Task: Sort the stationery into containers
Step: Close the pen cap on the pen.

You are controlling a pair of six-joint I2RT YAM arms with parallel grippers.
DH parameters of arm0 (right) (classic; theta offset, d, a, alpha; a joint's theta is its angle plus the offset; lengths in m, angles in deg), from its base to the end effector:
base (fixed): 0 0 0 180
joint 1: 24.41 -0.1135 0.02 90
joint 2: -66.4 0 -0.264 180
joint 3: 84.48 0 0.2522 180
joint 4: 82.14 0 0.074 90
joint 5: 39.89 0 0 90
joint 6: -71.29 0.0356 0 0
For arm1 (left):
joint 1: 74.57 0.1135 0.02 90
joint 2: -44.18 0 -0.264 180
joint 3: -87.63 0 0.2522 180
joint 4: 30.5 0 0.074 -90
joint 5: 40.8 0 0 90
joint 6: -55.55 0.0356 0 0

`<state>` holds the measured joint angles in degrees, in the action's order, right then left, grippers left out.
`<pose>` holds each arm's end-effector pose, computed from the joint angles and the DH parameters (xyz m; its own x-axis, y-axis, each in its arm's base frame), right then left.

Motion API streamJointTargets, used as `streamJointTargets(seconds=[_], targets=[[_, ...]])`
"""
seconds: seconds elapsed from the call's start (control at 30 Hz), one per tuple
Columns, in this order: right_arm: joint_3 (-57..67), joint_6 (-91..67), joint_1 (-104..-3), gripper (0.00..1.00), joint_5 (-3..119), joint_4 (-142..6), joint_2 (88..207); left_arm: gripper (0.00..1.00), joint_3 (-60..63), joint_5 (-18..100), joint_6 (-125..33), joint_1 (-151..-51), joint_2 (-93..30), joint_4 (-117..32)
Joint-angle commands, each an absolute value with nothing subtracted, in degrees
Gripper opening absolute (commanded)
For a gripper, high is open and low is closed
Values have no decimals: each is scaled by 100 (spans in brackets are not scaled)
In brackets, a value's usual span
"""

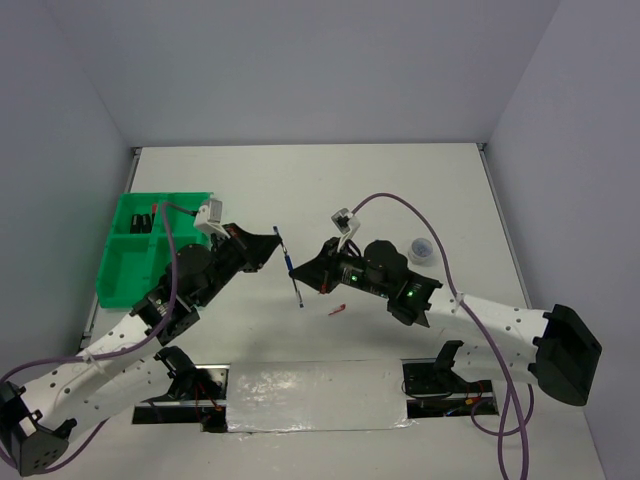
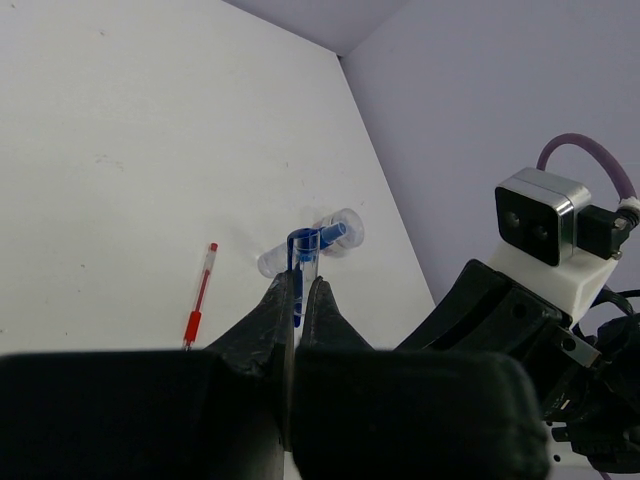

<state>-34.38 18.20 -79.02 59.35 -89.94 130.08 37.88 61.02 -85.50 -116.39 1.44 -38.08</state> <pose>0.1440 0.2126 0.2799 -0.5854 0.1994 -0.7858 -0.6823 0.4022 0.6104 0.1429 -0.1181 0.3224 -0.3935 -0.6693 -0.6302 0.3086 0.5496 -0.7764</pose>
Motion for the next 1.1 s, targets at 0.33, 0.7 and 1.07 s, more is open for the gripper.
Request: streamJointTargets(seconds=[0.33, 0.7, 1.07], targets=[[-3064, 1821, -7943, 0, 5978, -9141, 13240, 0, 3660, 6046, -8446, -11658, 208, -3494], [-2915, 1733, -7943, 0, 5837, -8992, 13240, 0, 3739, 6063, -8455, -11649, 225, -3555], [-2757, 1680, -7925, 0, 5697, -8886, 13372, 0, 3713, 5922, -8446, -11658, 340, -3608]])
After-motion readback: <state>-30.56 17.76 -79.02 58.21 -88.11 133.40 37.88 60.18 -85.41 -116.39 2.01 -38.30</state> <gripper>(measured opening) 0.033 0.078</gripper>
